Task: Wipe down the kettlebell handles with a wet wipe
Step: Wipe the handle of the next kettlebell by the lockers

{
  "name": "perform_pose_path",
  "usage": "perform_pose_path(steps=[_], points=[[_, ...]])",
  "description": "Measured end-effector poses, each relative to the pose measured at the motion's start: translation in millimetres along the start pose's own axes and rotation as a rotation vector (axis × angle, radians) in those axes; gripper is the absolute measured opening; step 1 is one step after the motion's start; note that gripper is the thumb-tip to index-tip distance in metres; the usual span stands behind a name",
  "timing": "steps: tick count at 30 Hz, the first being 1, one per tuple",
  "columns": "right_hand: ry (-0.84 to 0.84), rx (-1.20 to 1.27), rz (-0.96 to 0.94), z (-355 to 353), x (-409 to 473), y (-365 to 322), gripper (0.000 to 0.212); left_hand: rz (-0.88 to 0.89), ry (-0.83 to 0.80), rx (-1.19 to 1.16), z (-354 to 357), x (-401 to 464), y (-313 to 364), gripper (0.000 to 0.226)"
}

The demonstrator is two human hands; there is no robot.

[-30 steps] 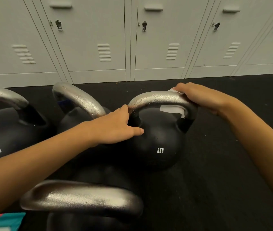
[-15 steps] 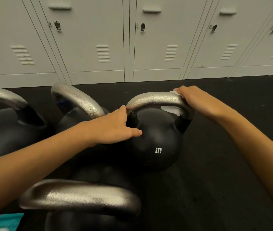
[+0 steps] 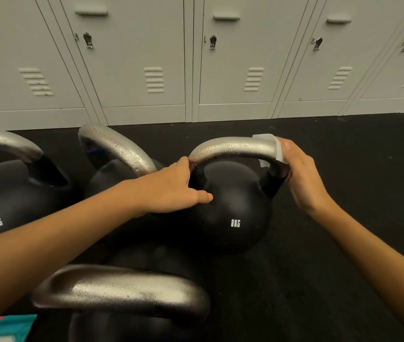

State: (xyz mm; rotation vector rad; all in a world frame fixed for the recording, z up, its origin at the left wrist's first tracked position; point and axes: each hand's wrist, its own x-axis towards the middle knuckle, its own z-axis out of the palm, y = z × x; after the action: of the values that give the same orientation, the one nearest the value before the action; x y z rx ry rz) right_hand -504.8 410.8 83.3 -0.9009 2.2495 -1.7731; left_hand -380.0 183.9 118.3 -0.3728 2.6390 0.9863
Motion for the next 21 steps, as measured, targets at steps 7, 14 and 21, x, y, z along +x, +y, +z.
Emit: perform_pose_path(steps=[7,14,21], points=[[0.060,-0.001,-0.030,8.8,-6.3,-16.0,0.029,-0.003,-0.004,0.017,0.1,0.4,0.0,0.077],[0.050,-0.003,-0.167,2.2,-15.5,0.8,0.038,0.002,0.026,0.097,2.4,2.4,4.2,0.063],[0.164,0.176,-0.023,5.6,-30.5,21.5,0.040,0.008,0.023,0.099,2.7,2.1,2.0,0.066]])
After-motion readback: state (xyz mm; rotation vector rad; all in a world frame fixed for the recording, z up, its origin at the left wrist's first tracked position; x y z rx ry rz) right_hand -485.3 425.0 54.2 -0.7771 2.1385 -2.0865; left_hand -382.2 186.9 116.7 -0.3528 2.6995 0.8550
